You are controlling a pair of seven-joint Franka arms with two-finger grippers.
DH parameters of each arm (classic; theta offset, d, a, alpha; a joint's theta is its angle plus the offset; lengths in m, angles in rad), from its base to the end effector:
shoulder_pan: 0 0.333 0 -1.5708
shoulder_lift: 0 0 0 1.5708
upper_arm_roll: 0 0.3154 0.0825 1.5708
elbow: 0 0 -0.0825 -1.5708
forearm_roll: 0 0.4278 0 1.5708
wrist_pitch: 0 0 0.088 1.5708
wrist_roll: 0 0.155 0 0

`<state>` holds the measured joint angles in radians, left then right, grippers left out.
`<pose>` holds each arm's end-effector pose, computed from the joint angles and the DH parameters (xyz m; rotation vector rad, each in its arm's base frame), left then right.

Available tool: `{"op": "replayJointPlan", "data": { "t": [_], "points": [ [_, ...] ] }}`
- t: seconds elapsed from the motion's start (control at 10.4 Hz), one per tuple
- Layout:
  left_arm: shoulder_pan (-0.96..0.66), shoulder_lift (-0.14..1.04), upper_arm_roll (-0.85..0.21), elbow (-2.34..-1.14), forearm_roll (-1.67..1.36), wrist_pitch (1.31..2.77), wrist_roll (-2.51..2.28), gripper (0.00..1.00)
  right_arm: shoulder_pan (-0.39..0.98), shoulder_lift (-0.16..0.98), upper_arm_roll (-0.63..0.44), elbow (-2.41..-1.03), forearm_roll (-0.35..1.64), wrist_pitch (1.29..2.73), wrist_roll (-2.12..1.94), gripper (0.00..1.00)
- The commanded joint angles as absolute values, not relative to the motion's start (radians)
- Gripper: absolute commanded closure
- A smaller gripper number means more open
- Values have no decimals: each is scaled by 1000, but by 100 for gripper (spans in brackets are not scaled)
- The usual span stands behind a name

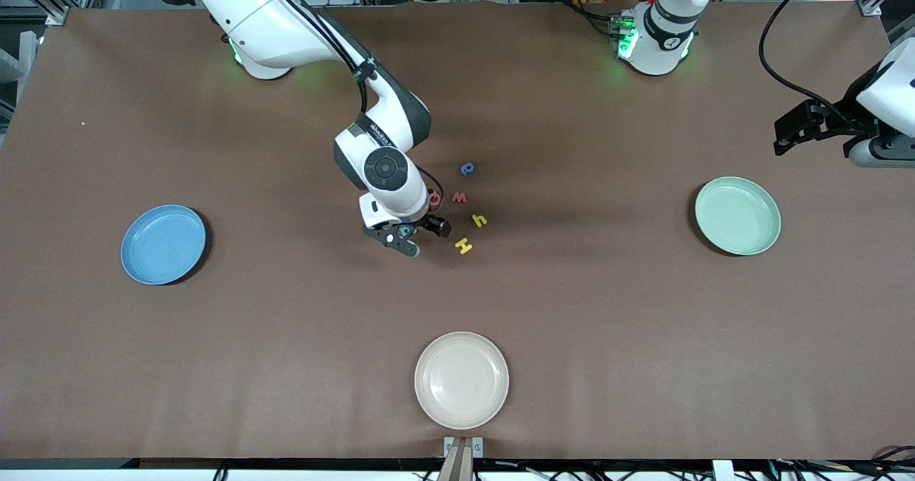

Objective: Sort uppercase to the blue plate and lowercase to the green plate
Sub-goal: 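Move the right gripper over the blue M among the letters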

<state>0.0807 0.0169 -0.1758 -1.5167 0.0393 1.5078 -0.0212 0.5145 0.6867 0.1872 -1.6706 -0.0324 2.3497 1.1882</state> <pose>0.5941 -0.0496 0.5884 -3.1016 0.1116 0.0363 0.5495 0.4547 0.1318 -2.9823 0.7704 0.1149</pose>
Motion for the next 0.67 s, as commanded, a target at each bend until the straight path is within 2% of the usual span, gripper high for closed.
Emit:
{"op": "replayJointPlan", "data": {
  "t": [0.0,0.58],
  "points": [
    [84,6,-178,-1520,52,1486,3,0,564,738,146,-1649,-52,2410,1256,0],
    [83,12,-178,-1517,51,1473,-5,0,578,747,146,-1649,-6,2396,1285,1]
  ]
}}
